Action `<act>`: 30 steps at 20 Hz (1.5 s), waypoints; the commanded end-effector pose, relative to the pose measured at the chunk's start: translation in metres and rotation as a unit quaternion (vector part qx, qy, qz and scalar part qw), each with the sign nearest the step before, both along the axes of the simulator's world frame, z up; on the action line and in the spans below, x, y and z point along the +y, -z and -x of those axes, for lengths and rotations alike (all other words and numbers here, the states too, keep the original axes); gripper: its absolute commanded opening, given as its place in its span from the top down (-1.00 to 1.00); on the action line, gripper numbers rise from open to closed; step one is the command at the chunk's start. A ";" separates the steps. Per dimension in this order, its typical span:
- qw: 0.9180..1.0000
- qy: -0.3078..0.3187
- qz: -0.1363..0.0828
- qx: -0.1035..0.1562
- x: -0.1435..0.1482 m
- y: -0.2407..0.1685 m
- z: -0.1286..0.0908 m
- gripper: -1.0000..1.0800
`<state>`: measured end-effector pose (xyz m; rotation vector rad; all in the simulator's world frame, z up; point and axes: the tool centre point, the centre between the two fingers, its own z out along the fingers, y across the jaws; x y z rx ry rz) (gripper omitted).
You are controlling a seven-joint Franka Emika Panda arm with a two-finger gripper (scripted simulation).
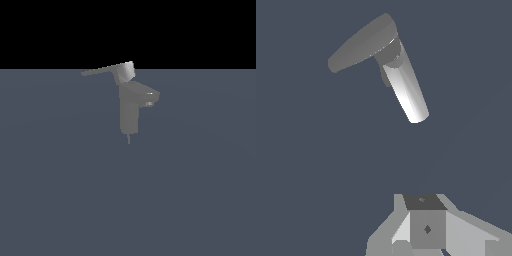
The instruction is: Turn on the faucet by rotating a designated handle.
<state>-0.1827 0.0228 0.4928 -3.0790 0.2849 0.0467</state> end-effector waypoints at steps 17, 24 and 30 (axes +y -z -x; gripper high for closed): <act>0.970 0.231 -0.018 0.072 0.033 0.063 -0.124 1.00; 0.943 0.319 0.001 0.091 0.049 0.100 -0.166 1.00; 0.915 0.391 0.026 0.098 0.065 0.136 -0.199 1.00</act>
